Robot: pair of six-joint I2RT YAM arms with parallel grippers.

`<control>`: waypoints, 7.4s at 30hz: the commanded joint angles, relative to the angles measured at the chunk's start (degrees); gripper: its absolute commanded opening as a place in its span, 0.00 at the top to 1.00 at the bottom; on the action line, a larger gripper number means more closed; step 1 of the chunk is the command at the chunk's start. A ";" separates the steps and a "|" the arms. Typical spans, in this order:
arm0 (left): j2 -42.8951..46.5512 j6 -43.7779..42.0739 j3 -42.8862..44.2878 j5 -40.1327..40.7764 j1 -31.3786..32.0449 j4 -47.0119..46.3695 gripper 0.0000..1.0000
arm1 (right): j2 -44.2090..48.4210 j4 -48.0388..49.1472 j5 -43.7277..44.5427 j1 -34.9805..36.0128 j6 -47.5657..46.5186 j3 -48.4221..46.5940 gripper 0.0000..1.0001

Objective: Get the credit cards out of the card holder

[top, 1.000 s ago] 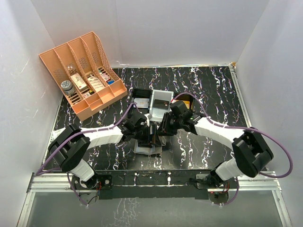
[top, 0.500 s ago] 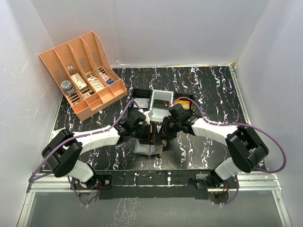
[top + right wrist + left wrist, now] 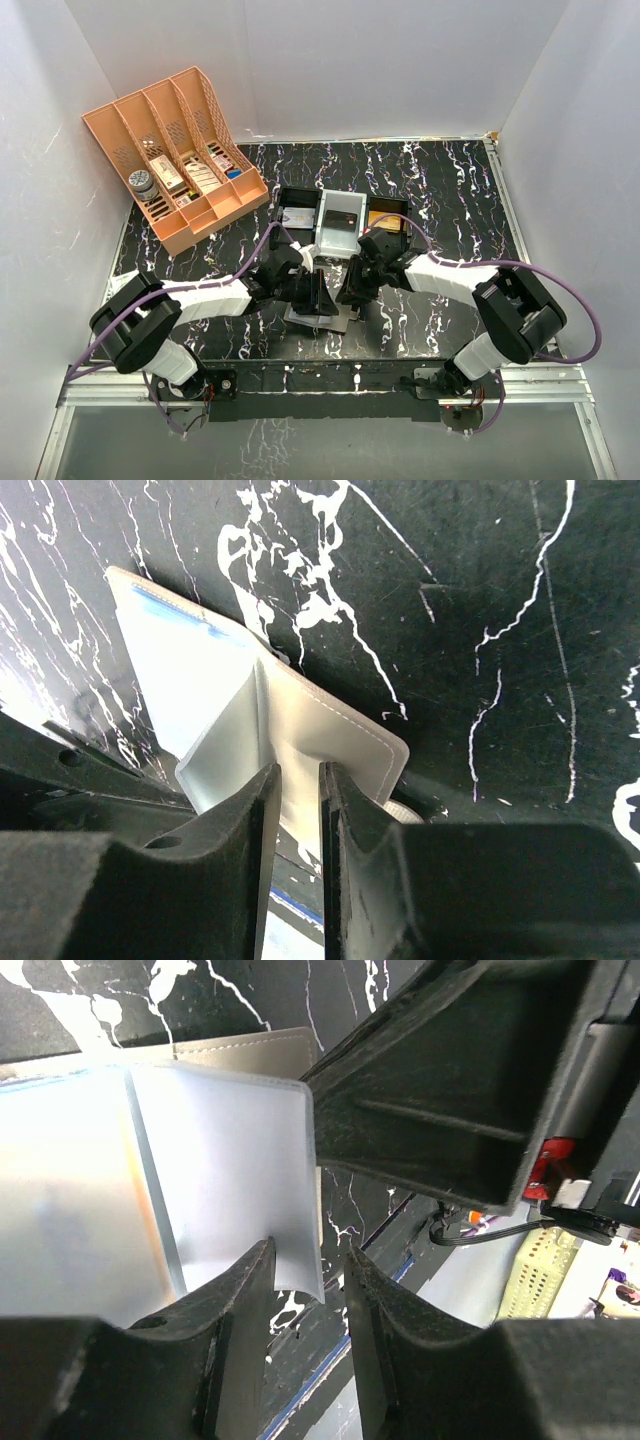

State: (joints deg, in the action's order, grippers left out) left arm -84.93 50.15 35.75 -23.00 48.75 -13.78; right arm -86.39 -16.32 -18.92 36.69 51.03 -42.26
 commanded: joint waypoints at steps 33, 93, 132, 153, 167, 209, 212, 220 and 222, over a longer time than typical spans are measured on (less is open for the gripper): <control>-1.24 0.47 -2.10 0.77 1.09 -3.10 0.68 | 4.19 3.34 -5.31 0.41 -0.65 -5.54 0.79; 35.62 7.23 -2.26 39.56 -5.38 43.35 0.25 | -22.92 -22.71 27.68 18.43 -0.27 -31.95 0.29; 33.44 7.43 -3.32 34.02 -5.43 38.72 0.26 | -22.34 -18.69 24.10 17.54 -1.83 -27.66 0.42; 30.81 0.31 -5.89 20.84 -5.38 24.23 0.30 | -13.77 7.33 2.61 10.36 0.63 -10.42 0.58; 16.49 -0.61 -9.74 5.08 -5.33 3.52 0.28 | -12.61 15.39 -2.79 7.23 3.16 -4.08 0.61; 0.56 1.41 -6.32 -5.07 -2.89 -11.04 0.40 | 4.09 0.52 5.76 -0.24 2.06 -5.94 0.45; -2.31 1.76 -6.59 -3.76 -2.41 -10.55 0.41 | 4.86 2.47 3.01 -0.25 2.04 -5.69 0.52; 5.95 -2.41 -3.72 4.44 -1.60 -0.57 0.39 | 2.86 8.13 -5.12 0.06 1.02 -6.79 0.63; 9.36 -3.68 -3.33 5.74 -1.56 2.61 0.38 | 0.95 9.10 -7.22 1.04 0.96 -7.84 0.65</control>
State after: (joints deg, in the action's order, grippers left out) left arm -82.72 50.46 29.78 -22.41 47.00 -18.87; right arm -83.57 -13.47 -20.05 36.45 52.80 -46.96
